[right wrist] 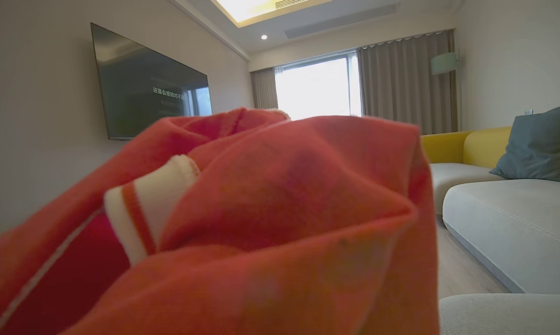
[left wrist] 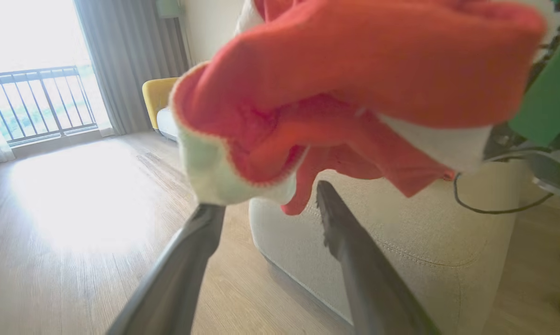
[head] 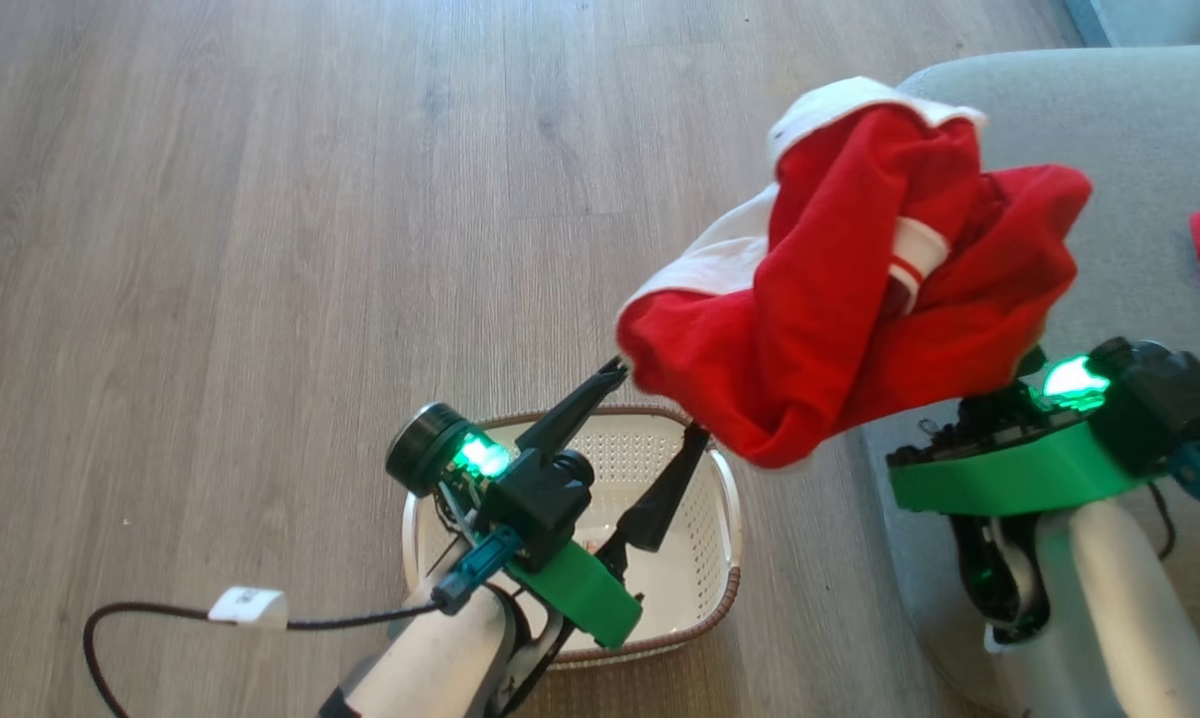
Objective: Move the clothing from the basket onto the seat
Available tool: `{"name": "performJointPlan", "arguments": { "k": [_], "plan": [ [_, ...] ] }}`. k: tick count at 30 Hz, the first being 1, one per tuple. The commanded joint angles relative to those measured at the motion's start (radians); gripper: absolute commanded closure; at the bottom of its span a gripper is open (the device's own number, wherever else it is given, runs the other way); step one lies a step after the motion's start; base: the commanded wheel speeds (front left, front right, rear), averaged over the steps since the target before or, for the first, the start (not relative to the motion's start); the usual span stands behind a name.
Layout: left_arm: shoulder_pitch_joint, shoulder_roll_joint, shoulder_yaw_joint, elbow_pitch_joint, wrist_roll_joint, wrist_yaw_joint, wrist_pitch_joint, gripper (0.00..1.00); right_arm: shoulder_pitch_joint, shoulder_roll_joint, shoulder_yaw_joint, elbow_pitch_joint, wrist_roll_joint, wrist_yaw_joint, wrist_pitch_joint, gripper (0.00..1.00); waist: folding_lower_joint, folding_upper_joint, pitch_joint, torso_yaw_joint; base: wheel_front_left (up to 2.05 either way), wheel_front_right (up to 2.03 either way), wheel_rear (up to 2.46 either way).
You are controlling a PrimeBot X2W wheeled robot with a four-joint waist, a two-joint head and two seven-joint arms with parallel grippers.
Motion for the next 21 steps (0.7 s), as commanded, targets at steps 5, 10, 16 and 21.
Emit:
{"name": "performJointPlan", "arguments": {
  "k": [5,10,16,21],
  "plan": [
    [-0.01,0.003,0.047,-0.015,0.015,0.005,-0.004,0.0,-0.021,-0.011,-0.018,-0.043,-0.012,0.0,-0.006,1.0,0.0,0.0,-0.002,-0.002,0.0,0.0,0.0],
    [0.002,0.003,0.057,0.001,0.025,-0.001,-0.004,0.0,-0.005,-0.029,-0.053,-0.047,-0.017,0.0,-0.006,1.0,0.0,0.0,-0.002,-0.004,0.0,0.0,0.0],
    [0.015,0.003,0.076,0.011,0.022,-0.002,-0.004,0.0,0.026,-0.036,-0.105,-0.042,-0.018,0.0,-0.006,1.0,0.0,0.0,-0.002,-0.005,0.0,0.0,0.0],
    [0.03,0.003,0.075,0.025,0.037,-0.01,-0.004,0.0,0.073,-0.03,-0.155,-0.032,-0.015,0.0,-0.006,1.0,0.0,0.0,-0.007,-0.005,0.0,0.0,0.0]
  ]
}}
